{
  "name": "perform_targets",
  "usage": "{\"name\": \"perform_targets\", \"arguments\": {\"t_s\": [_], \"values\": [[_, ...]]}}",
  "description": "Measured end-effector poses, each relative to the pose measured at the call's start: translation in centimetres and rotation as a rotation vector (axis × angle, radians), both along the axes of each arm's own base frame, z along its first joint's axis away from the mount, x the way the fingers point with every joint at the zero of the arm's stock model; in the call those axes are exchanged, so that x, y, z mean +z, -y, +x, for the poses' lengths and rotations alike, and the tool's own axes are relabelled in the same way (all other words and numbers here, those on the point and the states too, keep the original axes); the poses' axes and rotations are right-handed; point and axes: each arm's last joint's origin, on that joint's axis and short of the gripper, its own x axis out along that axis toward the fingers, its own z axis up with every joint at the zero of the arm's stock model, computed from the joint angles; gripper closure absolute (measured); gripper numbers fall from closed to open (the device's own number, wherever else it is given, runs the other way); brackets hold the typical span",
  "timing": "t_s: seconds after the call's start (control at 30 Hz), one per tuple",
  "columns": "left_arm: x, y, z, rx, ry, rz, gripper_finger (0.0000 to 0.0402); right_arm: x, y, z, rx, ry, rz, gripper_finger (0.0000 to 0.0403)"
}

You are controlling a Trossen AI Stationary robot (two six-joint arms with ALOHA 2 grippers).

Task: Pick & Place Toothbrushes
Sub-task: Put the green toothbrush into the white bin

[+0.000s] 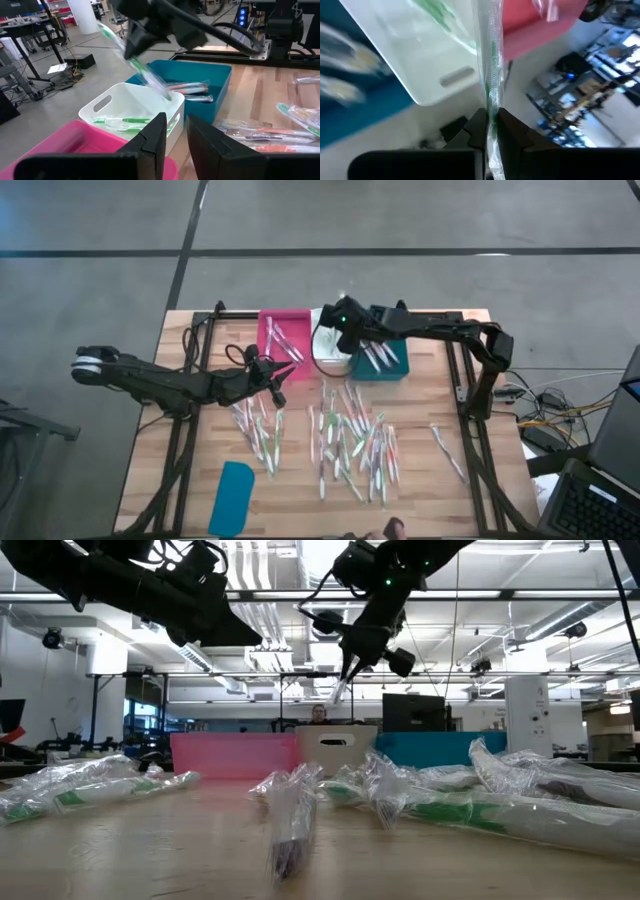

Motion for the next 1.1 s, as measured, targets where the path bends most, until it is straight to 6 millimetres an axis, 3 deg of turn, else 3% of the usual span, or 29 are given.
{"name": "perform_targets", "arguments": {"t_s": [0.27, 0.6, 0.87, 1.1], "values": [[0.0, 0.0, 0.0, -0.001, 0.000, 0.000, 0.0321, -0.2, 2.5, -0.6, 0.078, -0.088, -0.086, 0.0384], [0.0, 0.0, 0.0, -0.001, -0.004, 0.000, 0.0321, -4.5, 5.7, 0.0, 0.087, -0.146, -0.014, 0.0383], [-0.1, 0.0, 0.0, 0.000, -0.007, 0.000, 0.0321, -7.3, 6.2, 0.7, 0.117, -0.229, 0.004, 0.0375], [-0.1, 0.0, 0.0, 0.001, -0.008, 0.000, 0.0321, -7.3, 5.6, 1.1, 0.212, -0.350, -0.100, 0.0343]]}}
